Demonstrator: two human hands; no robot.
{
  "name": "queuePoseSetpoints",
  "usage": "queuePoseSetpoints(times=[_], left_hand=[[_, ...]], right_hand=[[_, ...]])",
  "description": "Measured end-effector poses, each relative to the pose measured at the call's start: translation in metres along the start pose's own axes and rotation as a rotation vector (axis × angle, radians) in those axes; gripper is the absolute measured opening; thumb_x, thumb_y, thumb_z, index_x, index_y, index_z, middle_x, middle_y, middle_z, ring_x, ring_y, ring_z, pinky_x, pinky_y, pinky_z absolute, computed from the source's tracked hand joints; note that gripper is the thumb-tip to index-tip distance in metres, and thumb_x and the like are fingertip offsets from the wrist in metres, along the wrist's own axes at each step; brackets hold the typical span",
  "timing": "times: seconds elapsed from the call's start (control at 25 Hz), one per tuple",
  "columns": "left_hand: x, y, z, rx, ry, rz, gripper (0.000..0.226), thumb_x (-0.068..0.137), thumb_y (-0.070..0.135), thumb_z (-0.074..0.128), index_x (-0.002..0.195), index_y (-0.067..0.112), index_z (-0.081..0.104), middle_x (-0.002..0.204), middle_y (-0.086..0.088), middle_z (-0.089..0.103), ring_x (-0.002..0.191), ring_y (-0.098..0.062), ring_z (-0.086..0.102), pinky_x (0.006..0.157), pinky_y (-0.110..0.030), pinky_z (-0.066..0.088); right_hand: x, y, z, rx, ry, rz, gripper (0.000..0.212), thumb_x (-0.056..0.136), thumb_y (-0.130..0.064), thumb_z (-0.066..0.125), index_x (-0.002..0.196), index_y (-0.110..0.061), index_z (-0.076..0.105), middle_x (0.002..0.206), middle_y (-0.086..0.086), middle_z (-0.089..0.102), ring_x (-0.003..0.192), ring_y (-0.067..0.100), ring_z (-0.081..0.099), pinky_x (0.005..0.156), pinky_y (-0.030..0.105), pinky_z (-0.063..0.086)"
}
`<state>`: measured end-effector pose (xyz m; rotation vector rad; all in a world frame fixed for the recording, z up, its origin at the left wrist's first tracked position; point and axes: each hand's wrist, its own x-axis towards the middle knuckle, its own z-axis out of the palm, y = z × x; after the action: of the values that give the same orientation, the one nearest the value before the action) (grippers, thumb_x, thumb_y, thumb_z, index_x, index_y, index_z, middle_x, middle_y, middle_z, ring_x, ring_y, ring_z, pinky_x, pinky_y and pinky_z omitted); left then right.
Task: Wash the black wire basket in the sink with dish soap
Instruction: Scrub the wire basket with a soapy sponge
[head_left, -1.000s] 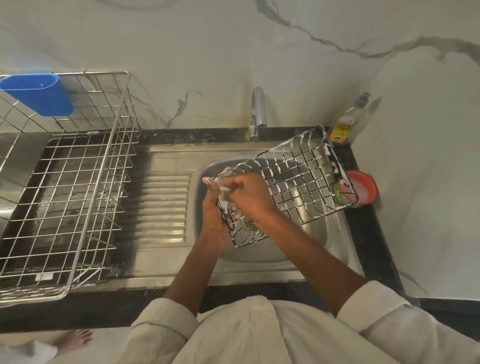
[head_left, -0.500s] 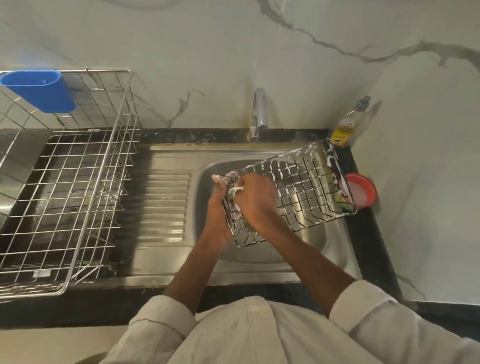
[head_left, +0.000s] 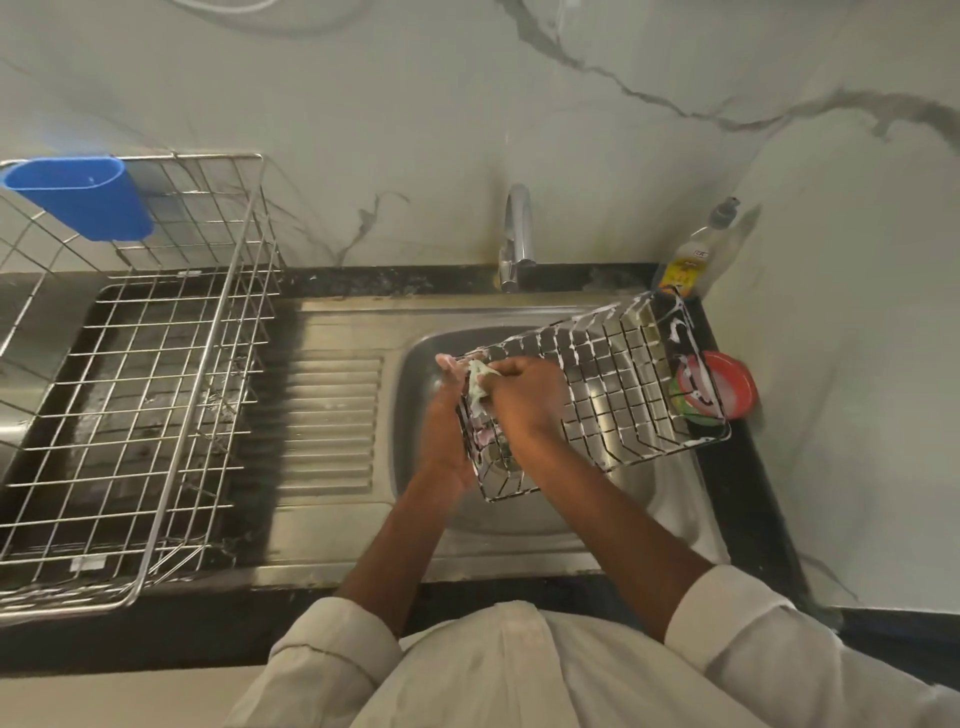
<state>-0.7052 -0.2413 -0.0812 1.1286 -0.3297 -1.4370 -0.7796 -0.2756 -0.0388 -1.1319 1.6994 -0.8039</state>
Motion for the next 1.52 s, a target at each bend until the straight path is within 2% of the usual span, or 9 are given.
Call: queuePoseSetpoints(times=[0.24, 0.4, 0.64, 0.84, 0.96, 1.08, 1.28, 1.4, 1.52], left_hand=[[-0.001, 0.004, -0.002, 0.062, 0.03, 0.014, 0.079, 0.087, 0.074, 0.053, 0.131, 0.01, 0.069, 0.105, -0.011, 0.079, 0.093, -0.023, 0.077, 0.07, -0.033, 0.062], [-0.003, 0.005, 0.0, 0.022, -0.022, 0.008, 0.078, 0.088, 0.07, 0.045, 0.13, 0.009, 0.067, 0.107, -0.012, 0.08, 0.09, -0.024, 0.08, 0.069, -0.036, 0.065], [-0.004, 0.008, 0.001, 0.079, 0.026, 0.027, 0.084, 0.079, 0.078, 0.056, 0.13, 0.012, 0.069, 0.118, -0.012, 0.078, 0.106, -0.026, 0.076, 0.083, -0.039, 0.063], [-0.006, 0.007, -0.001, 0.072, -0.005, 0.014, 0.075, 0.092, 0.074, 0.048, 0.13, 0.011, 0.068, 0.118, -0.013, 0.079, 0.102, -0.029, 0.079, 0.085, -0.046, 0.066], [-0.004, 0.004, 0.001, 0.092, 0.005, -0.013, 0.072, 0.094, 0.071, 0.052, 0.125, 0.009, 0.07, 0.107, -0.009, 0.08, 0.097, -0.024, 0.079, 0.074, -0.035, 0.064], [0.004, 0.003, 0.002, 0.114, 0.069, -0.019, 0.073, 0.098, 0.072, 0.055, 0.135, 0.01, 0.068, 0.127, -0.016, 0.076, 0.12, -0.033, 0.073, 0.096, -0.048, 0.062], [0.004, -0.006, 0.001, 0.118, 0.09, -0.082, 0.102, 0.068, 0.093, 0.07, 0.141, 0.021, 0.064, 0.136, -0.012, 0.072, 0.125, -0.034, 0.071, 0.109, -0.06, 0.053], [0.007, -0.004, 0.0, 0.115, 0.044, -0.038, 0.096, 0.083, 0.085, 0.061, 0.142, 0.009, 0.063, 0.134, -0.021, 0.072, 0.123, -0.04, 0.07, 0.109, -0.06, 0.053], [0.008, -0.001, 0.002, 0.117, 0.113, -0.059, 0.107, 0.068, 0.093, 0.067, 0.142, 0.017, 0.061, 0.134, -0.018, 0.072, 0.121, -0.038, 0.072, 0.102, -0.056, 0.058]], right_hand=[[0.001, -0.01, -0.014, 0.395, -0.364, 0.273, 0.023, 0.085, 0.005, 0.076, 0.093, -0.016, 0.078, 0.091, 0.005, 0.079, 0.07, 0.013, 0.073, 0.066, 0.026, 0.063], [0.007, -0.002, -0.008, 0.059, -0.043, 0.004, 0.02, 0.082, -0.002, 0.08, 0.089, -0.021, 0.077, 0.083, 0.0, 0.078, 0.072, 0.014, 0.077, 0.069, 0.04, 0.066], [-0.001, -0.016, -0.016, 0.733, -0.392, 0.481, 0.027, 0.087, 0.011, 0.071, 0.112, 0.0, 0.071, 0.09, 0.012, 0.075, 0.077, 0.018, 0.072, 0.061, 0.024, 0.063], [0.01, -0.008, -0.012, 0.643, -0.039, 0.52, 0.02, 0.086, 0.01, 0.074, 0.102, 0.0, 0.071, 0.097, 0.016, 0.074, 0.08, 0.025, 0.075, 0.071, 0.032, 0.064], [0.005, -0.019, -0.009, 0.835, -0.126, 0.62, 0.007, 0.091, 0.012, 0.066, 0.093, 0.005, 0.067, 0.084, 0.017, 0.071, 0.072, 0.021, 0.072, 0.08, 0.034, 0.061], [-0.004, -0.016, -0.018, 1.021, -0.272, 0.557, 0.018, 0.09, 0.017, 0.063, 0.1, 0.003, 0.065, 0.089, 0.018, 0.073, 0.072, 0.022, 0.074, 0.074, 0.031, 0.065], [0.021, -0.009, -0.026, 0.845, -0.046, 0.604, 0.018, 0.09, 0.01, 0.07, 0.106, 0.004, 0.069, 0.09, 0.017, 0.073, 0.093, 0.026, 0.074, 0.096, 0.034, 0.06], [0.014, -0.009, -0.041, 1.038, -0.179, 0.522, 0.017, 0.091, 0.012, 0.066, 0.102, 0.0, 0.069, 0.093, 0.017, 0.075, 0.086, 0.022, 0.075, 0.084, 0.028, 0.064], [0.022, -0.002, -0.045, 0.947, -0.132, 0.55, 0.02, 0.091, 0.012, 0.066, 0.107, 0.001, 0.069, 0.106, 0.022, 0.074, 0.096, 0.026, 0.074, 0.081, 0.028, 0.064]])
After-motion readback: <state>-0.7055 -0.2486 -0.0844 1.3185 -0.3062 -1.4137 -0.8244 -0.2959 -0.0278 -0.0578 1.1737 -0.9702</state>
